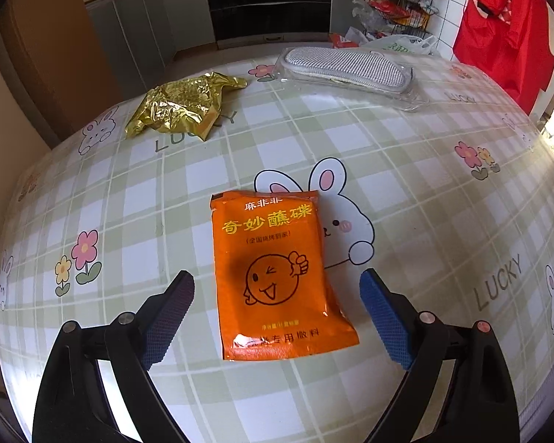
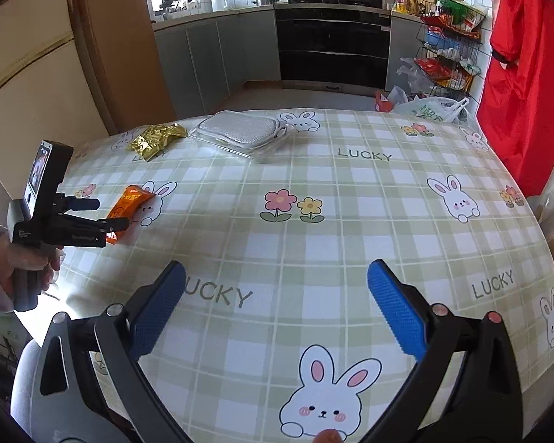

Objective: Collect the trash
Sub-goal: 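Reach the left tool to the orange snack packet and close on it, then grasp the grey mesh sponge with the right tool while the left tool holds the packet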

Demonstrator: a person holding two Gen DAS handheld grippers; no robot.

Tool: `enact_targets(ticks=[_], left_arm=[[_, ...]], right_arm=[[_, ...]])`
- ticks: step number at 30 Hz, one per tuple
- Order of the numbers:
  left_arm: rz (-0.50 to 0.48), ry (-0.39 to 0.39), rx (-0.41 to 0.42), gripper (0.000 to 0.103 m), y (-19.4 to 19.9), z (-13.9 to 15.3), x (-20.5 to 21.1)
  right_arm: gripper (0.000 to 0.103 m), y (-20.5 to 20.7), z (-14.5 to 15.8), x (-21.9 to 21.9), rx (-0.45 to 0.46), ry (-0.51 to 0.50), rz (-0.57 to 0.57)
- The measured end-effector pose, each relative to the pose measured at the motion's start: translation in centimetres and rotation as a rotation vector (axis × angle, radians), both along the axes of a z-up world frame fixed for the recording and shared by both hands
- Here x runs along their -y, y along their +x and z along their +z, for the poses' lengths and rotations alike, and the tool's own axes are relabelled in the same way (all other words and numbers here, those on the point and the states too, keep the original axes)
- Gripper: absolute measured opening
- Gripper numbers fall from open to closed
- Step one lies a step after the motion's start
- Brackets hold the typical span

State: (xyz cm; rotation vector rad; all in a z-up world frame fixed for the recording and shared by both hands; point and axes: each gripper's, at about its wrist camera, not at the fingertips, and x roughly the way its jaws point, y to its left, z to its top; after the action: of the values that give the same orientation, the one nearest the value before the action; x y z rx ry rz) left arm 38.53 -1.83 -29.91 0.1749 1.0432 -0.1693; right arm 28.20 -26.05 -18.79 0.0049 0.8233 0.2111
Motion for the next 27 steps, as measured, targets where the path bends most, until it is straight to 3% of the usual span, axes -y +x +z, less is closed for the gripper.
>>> enact_targets(ticks=[3, 4, 6, 7, 8, 9, 11, 17, 23, 27], left_arm=[[0.010, -0.015, -0.019, 0.073, 0.5, -0.6, -0.6], [0.010, -0.027, -0.023, 0.064, 0.5, -0.7, -0.8], [0.016, -0.033, -0.006, 0.059, 0.3, -0.7, -1.2], [0.010, -0.044, 0.004, 0.042, 0.1, -0.5, -1.4], [0.000, -0.064, 0.016, 0.035, -0.1, -0.3, -1.6], [-0.002, -0.072, 0.031, 0.021, -0.3, 0.1, -1.8], [-0.003, -0.100, 0.059, 0.014, -0.8, 0.9, -2.2], [0.062, -0.247, 0.134, 0.009, -1.9, 3.3, -5.4], [0.153, -0.355, 0.184, 0.009, -3.2, 4.5, -9.1], [0.191, -0.393, 0.202, 0.009, -4.2, 4.9, -11.1]], right_arm=[[0.097, 1.6, -0.1, -0.4, -0.004, -0.002, 0.038], [0.097, 2.2, 0.0, -0.7, -0.006, -0.002, 0.053], [0.097, 3.4, 0.1, -1.1, -0.003, 0.002, 0.073], [0.097, 4.0, 0.3, -1.4, 0.003, 0.006, 0.088], [0.097, 4.7, 0.5, -1.7, 0.010, 0.001, 0.104], [0.097, 5.3, 0.7, -2.0, 0.020, -0.010, 0.119], [0.097, 7.0, 1.1, -3.0, 0.040, -0.043, 0.159], [0.097, 14.3, 1.0, -6.2, 0.032, -0.085, 0.236], [0.097, 22.9, -1.3, -10.9, -0.019, -0.147, 0.258], [0.097, 26.9, -3.5, -14.4, -0.022, -0.277, 0.317]])
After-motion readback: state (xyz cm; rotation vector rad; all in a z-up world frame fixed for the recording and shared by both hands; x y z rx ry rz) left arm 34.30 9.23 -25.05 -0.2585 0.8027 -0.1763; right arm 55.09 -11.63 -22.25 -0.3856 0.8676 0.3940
